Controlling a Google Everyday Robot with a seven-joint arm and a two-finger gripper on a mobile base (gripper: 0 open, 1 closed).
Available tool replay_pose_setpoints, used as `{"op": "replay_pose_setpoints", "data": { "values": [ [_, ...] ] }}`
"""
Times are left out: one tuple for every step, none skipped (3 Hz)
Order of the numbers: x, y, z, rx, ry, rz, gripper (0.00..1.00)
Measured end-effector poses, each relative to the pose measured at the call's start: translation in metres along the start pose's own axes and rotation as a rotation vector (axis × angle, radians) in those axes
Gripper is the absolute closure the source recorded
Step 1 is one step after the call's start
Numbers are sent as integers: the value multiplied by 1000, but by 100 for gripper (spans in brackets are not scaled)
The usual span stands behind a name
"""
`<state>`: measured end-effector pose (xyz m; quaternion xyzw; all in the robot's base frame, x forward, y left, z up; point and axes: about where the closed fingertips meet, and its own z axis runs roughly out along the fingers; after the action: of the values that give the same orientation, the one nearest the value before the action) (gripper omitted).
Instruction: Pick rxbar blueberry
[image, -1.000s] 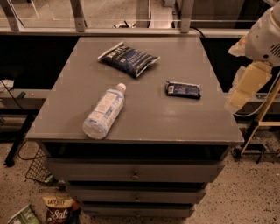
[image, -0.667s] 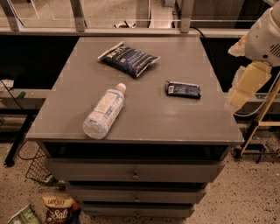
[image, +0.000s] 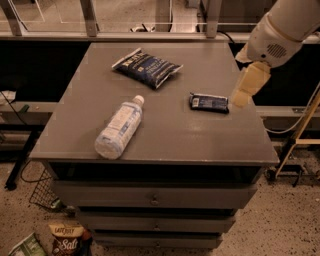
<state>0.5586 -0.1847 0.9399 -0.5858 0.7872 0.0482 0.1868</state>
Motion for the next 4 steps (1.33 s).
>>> {"op": "replay_pose_setpoints", "data": {
  "values": [
    [-10,-26,39,-45,-12,31,0],
    [-19,-34,67,-67,-19,41,0],
    [-23,-36,96,-98,-8,49,0],
    [-18,-37,120,-127,6,72,0]
  ]
}}
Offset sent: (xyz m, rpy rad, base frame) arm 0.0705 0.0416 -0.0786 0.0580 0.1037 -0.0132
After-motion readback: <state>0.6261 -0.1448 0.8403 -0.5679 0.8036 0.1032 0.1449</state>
